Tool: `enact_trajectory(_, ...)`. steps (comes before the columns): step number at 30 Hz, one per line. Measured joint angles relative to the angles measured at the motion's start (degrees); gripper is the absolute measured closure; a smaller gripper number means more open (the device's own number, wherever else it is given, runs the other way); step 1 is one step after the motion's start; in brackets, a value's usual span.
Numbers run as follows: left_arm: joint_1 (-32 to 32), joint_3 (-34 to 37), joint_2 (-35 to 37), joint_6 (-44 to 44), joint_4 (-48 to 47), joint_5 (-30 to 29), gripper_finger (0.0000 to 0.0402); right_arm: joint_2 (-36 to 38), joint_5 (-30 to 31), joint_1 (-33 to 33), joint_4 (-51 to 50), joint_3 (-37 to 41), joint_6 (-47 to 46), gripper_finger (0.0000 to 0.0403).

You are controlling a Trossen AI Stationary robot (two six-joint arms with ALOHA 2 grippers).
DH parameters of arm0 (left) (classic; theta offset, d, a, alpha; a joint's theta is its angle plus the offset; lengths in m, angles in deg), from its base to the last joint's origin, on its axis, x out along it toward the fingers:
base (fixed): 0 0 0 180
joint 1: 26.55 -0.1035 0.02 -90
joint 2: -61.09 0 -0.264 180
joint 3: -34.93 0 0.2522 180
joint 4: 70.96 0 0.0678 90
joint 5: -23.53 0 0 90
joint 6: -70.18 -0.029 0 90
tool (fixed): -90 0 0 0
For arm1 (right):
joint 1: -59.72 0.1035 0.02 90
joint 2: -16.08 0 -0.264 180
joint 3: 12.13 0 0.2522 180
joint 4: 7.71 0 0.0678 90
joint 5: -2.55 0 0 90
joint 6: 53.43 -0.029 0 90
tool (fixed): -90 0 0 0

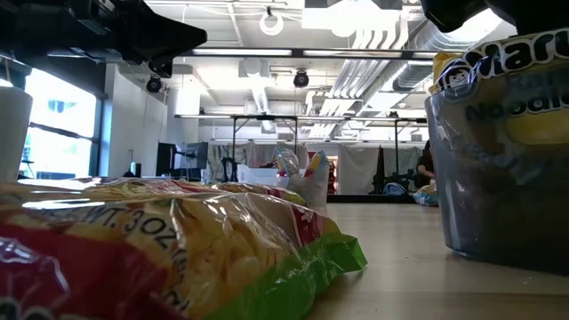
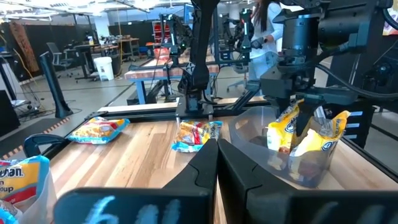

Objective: Sort Maruchan noodles
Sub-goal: Put the yellow noodle pack into the black bin, then put the green noodle pack into the gray bin

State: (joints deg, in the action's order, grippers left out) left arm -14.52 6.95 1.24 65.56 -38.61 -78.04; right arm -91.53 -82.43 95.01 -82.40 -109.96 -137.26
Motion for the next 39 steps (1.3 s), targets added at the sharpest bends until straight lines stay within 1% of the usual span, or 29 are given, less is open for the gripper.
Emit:
enact_trajectory(3, 0.0, 0.0, 0.0, 0.0, 0.0, 0.0, 0.0401, 0.0, -0.7, 0.0, 0.1, 0.0, 1.5, 0.0240)
enact_trajectory(5, 0.0, 0.0, 0.0, 0.0, 0.0, 0.0, 0.0401, 0.0, -2.2, -0.2, -0.1, -0.1, 2.8, 0.0224)
enact_trajectory(9, 0.0, 0.0, 0.0, 0.0, 0.0, 0.0, 0.0401, 0.0, -4.5, -0.4, -0.3, -1.4, 4.8, 0.0210)
enact_trajectory(12, 0.0, 0.0, 0.0, 0.0, 0.0, 0.0, 0.0401, 0.0, -4.7, -0.4, 0.7, -2.5, 7.0, 0.0213)
enact_trajectory(17, 0.0, 0.0, 0.0, 0.0, 0.0, 0.0, 0.0401, 0.0, -6.2, -0.4, 4.8, -3.5, 10.8, 0.0231)
enact_trajectory(21, 0.0, 0.0, 0.0, 0.0, 0.0, 0.0, 0.0401, 0.0, -6.4, -0.5, 3.7, -5.5, 13.8, 0.0237)
enact_trajectory(25, 0.0, 0.0, 0.0, 0.0, 0.0, 0.0, 0.0401, 0.0, -7.3, -0.7, 2.3, -9.5, 19.9, 0.0241)
enact_trajectory(27, 0.0, 0.0, 0.0, 0.1, 0.0, 0.0, 0.0401, 0.1, -6.3, -0.9, 1.5, -11.8, 24.7, 0.0252)
enact_trajectory(30, 0.0, 0.0, 0.0, 0.1, -0.1, 0.0, 0.0401, 0.1, -2.0, -1.3, -1.0, -13.9, 34.8, 0.0287)
enact_trajectory(32, 0.0, 0.0, 0.0, 0.9, -1.0, 0.0, 0.0401, 0.2, 0.3, -2.0, -1.2, -13.5, 41.5, 0.0324)
enact_trajectory(34, 0.0, 0.0, 0.0, 2.0, -2.3, 0.0, 0.0401, 0.3, 2.2, -3.2, -0.7, -12.1, 47.7, 0.0371)
enact_trajectory(35, 0.0, 0.0, 0.0, 2.6, -2.8, 0.0, 0.0401, 0.5, 2.8, -4.1, 0.1, -11.0, 50.5, 0.0387)
enact_trajectory(36, 0.0, 0.0, 0.0, 2.8, -3.3, 0.0, 0.0401, 0.8, 3.3, -5.0, 1.3, -9.5, 52.9, 0.0394)
enact_trajectory(39, 0.0, 0.0, 0.0, 2.9, -3.9, 0.0, 0.0401, 2.8, 3.6, -8.5, 8.7, -3.4, 60.0, 0.0386)
